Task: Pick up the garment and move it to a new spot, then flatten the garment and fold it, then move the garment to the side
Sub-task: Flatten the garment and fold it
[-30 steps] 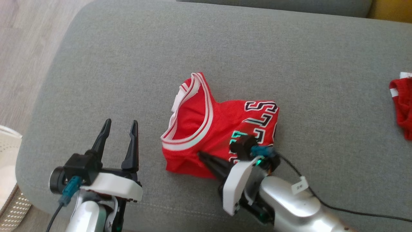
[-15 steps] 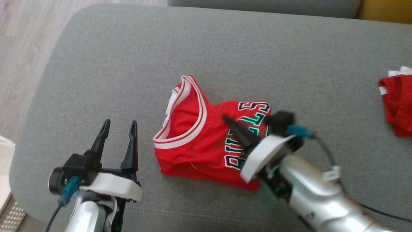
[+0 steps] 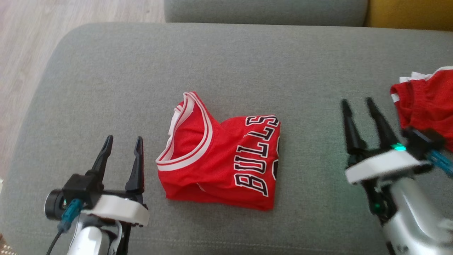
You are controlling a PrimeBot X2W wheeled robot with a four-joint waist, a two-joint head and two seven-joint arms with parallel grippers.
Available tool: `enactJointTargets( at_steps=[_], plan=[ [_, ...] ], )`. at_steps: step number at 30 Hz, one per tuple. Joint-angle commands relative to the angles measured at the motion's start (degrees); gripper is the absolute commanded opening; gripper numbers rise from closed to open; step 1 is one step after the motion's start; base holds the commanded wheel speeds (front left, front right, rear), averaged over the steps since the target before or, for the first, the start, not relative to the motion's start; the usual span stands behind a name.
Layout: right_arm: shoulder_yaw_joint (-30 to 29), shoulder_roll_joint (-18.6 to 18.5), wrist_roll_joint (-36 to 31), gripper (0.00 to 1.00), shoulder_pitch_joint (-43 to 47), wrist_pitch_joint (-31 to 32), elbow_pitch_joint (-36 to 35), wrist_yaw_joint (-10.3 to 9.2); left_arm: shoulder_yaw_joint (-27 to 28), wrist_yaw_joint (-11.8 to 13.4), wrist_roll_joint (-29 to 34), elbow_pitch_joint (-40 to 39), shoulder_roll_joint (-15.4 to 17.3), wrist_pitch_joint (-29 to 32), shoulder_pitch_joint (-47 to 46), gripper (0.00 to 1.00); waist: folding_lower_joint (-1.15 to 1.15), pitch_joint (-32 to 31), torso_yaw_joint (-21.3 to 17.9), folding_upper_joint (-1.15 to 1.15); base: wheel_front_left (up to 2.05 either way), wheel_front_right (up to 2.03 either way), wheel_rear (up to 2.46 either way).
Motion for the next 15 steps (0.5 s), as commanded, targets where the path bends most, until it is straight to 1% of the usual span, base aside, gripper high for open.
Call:
enactJointTargets(
  at_steps=[1, 4, 7, 11, 15],
  plan=[
    [-1.30, 0.56, -2.14, 1.00, 1.03, 0.25, -3.90, -0.04, 2.33, 0.65, -0.40, -2.21, 1.32, -0.24, -1.06, 1.00, 0.00, -0.51, -0.50, 0.00, 0.00, 0.00, 0.00],
    [-6.28, 1.77, -6.18, 1.00, 5.31, 3.15, -9.61, -0.04, 2.46, 1.04, -0.37, -2.75, 1.71, 0.09, -0.29, 1.00, 0.00, -1.53, -1.25, 0.00, 0.00, 0.00, 0.00],
    [-9.97, 3.13, -9.54, 1.00, 9.53, 6.28, -15.46, -0.04, 2.69, 1.14, -0.56, -3.08, 2.31, 0.36, 0.63, 1.00, 0.00, -2.73, -1.93, 0.00, 0.00, 0.00, 0.00],
    [-13.01, 4.90, -12.39, 1.00, 14.81, 10.22, -22.10, -0.04, 2.68, 1.27, -0.71, -3.75, 2.93, 0.86, 2.27, 1.00, 0.00, -4.50, -2.76, 0.00, 0.00, 0.00, 0.00],
    [-14.57, 5.94, -13.70, 1.00, 19.16, 13.40, -27.02, -0.04, 2.49, 1.45, -0.80, -4.75, 3.46, 1.56, 4.10, 1.00, 0.00, -6.04, -3.36, 0.00, 0.00, 0.00, 0.00]
  ],
)
